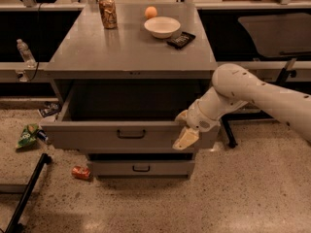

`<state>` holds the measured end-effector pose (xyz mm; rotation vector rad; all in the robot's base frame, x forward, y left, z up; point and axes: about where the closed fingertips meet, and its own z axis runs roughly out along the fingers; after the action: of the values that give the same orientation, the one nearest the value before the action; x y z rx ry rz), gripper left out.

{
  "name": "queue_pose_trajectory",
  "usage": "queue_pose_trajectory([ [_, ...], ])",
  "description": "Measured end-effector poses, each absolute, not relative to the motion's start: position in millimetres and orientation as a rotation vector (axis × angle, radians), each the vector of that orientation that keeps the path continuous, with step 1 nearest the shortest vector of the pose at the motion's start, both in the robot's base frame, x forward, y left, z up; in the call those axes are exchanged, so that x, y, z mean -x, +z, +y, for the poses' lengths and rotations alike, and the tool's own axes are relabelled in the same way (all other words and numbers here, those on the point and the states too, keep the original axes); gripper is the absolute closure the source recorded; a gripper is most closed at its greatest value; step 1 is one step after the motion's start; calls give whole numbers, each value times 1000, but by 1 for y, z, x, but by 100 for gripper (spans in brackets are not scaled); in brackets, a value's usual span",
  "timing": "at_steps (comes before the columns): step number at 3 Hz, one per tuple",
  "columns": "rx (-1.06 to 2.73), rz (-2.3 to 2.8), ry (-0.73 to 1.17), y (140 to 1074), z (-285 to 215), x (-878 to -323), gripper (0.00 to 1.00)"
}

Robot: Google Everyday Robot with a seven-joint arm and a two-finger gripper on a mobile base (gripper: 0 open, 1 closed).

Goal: Open top drawer

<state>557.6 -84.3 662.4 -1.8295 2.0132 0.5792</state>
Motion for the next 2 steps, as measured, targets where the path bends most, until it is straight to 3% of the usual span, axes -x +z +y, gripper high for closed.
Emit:
queue_pose_trajectory([
  [1,1830,2013,579,663,-84,-558,70],
  [2,1789,2073,507,682,-92,-550,70],
])
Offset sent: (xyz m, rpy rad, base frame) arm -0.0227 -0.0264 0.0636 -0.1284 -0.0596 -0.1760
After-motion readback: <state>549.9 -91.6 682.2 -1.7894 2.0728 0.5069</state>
